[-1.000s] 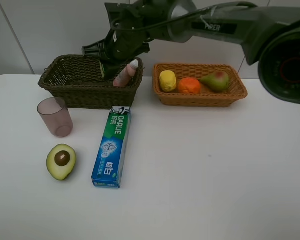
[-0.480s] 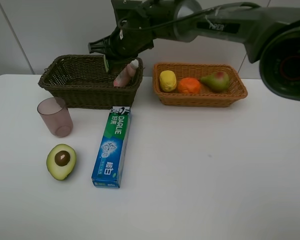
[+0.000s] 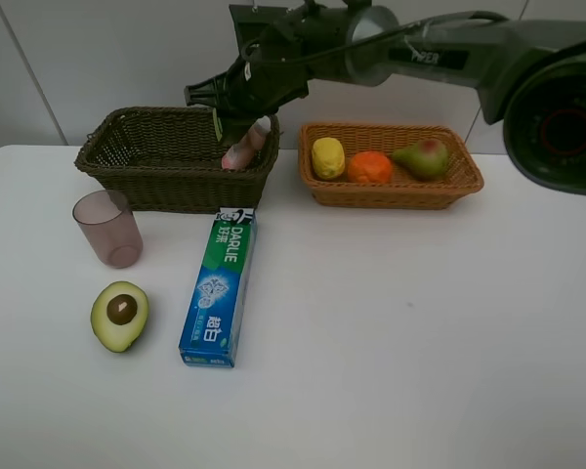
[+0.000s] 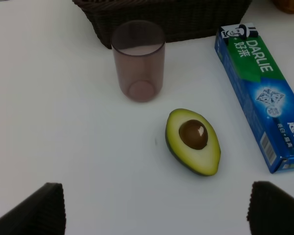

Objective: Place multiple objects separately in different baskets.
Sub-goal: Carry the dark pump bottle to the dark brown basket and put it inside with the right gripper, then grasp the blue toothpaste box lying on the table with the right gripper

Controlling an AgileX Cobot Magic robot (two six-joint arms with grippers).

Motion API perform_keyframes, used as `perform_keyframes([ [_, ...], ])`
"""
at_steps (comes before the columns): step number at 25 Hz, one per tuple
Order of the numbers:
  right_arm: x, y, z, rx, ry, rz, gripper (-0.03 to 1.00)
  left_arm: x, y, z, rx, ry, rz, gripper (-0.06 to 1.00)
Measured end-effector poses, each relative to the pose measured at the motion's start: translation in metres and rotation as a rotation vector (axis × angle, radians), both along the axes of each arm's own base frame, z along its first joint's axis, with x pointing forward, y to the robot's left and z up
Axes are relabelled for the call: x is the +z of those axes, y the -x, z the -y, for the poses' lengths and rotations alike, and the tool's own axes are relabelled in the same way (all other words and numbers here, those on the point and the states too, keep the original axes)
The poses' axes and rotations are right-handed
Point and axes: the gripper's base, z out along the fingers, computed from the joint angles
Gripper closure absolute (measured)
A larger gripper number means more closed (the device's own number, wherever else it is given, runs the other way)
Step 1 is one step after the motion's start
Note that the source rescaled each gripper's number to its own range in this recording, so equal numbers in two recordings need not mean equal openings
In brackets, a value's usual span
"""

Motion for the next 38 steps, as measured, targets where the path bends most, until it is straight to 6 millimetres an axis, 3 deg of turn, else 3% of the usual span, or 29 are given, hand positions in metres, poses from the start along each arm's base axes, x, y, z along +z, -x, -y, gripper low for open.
perform_keyframes([
  [2,0.000,0.000,0.000,0.003,0.011,0.008,0.82,0.000,0.000,0.000,0.000,0.000,0.000,-0.04],
  [5,0.002,-0.001,0.001,0.011,0.028,0.030,0.49,0.000,0.000,0.000,0.000,0.000,0.000,-0.04],
  [7,0.003,-0.002,0.001,0.014,0.039,0.042,0.19,0.000,0.000,0.000,0.000,0.000,0.000,-0.04],
  [10,0.004,-0.002,0.002,0.017,0.048,0.050,0.02,0.000,0.000,0.000,0.000,0.000,0.000,-0.04],
  [26,0.005,0.000,0.003,0.009,0.073,0.029,-0.03,0.000,0.000,0.000,0.000,0.000,0.000,-0.04],
  [32,0.020,0.014,-0.004,0.031,0.099,0.020,-0.03,0.000,0.000,0.000,0.000,0.000,0.000,-0.04],
  [38,0.030,0.023,0.003,-0.013,0.111,-0.081,-0.03,0.000,0.000,0.000,0.000,0.000,0.000,-0.04],
])
